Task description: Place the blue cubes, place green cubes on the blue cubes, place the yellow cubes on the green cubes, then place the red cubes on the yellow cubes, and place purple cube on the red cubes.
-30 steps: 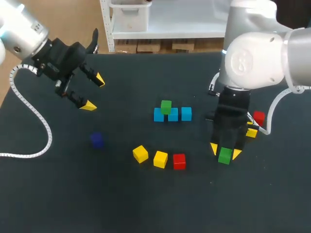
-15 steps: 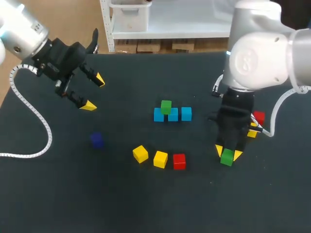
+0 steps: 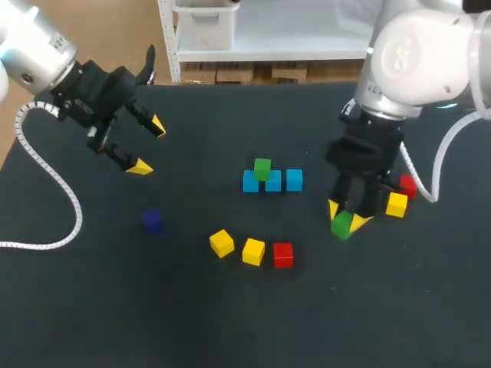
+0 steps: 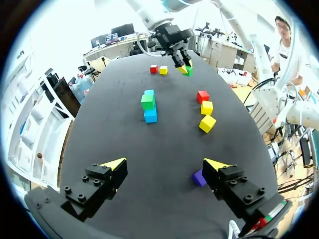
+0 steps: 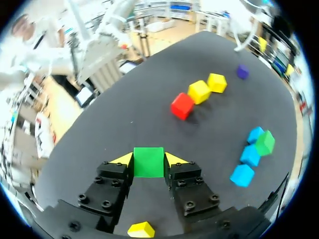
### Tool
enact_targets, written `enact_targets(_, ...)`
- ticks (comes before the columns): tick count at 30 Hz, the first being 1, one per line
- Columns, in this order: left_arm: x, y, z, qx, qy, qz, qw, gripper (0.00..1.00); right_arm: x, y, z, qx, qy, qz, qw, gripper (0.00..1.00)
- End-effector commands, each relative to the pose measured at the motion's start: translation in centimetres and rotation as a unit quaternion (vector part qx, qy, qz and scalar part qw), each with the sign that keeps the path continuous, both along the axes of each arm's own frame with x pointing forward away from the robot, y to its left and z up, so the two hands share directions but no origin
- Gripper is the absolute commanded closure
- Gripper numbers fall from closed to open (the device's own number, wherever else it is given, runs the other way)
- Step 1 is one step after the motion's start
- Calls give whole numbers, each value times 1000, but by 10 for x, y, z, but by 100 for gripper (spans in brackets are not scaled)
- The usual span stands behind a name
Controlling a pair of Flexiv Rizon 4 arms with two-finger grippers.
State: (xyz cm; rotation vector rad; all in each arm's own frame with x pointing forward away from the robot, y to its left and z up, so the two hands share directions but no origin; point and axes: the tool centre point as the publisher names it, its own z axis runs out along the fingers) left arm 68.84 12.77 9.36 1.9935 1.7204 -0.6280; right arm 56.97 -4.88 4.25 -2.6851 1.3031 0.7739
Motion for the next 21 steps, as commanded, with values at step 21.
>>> enact_targets(21,1,1,-1,-1,0,-2,1000,0,-8,-1,24,77,42,-4,996,100)
